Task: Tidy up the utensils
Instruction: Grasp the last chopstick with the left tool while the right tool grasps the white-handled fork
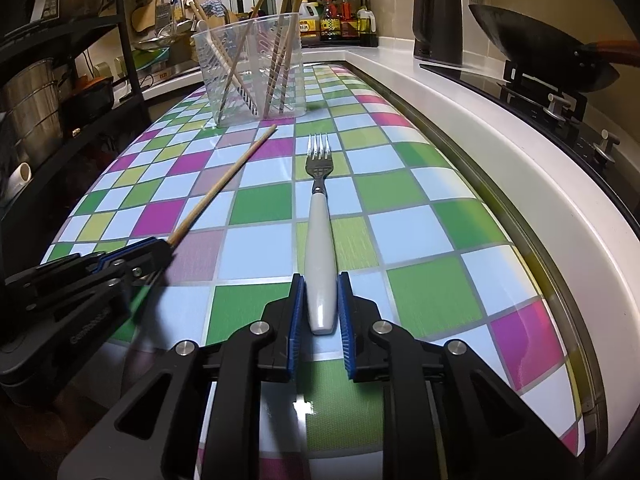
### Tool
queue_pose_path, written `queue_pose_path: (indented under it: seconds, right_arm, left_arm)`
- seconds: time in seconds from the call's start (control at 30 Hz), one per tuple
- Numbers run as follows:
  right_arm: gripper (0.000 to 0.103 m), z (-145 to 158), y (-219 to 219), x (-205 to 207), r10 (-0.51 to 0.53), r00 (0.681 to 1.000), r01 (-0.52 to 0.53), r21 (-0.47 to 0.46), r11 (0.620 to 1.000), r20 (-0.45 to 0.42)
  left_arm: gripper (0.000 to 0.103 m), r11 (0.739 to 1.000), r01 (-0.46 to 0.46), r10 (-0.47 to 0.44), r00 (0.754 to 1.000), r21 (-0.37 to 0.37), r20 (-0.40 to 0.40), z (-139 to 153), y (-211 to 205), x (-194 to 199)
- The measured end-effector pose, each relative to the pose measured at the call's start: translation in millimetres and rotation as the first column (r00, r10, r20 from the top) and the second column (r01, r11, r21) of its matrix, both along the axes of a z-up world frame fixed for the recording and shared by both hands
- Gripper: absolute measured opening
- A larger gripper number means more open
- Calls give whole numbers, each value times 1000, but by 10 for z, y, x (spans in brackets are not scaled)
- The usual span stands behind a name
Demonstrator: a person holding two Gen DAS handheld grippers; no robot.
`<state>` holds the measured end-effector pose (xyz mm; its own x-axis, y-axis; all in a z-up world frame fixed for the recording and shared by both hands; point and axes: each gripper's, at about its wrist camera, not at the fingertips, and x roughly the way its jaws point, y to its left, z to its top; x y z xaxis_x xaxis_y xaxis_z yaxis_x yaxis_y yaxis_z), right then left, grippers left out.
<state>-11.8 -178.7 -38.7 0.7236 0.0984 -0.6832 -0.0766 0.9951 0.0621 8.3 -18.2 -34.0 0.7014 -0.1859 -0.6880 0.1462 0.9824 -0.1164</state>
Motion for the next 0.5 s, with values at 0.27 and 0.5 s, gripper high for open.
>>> queue_pose_path:
  seconds: [0.27,0.5]
  right_arm:
    - [17,5,342,-32,58,998,-58,16,998,9]
    - [20,-3,498,-51,55,998,-55,-18,998,23]
  left_arm:
    - [5,995,-99,99,995,-5,18,19,526,-144]
    - [6,995,-101,102,994,-20,37,-29,593,-145]
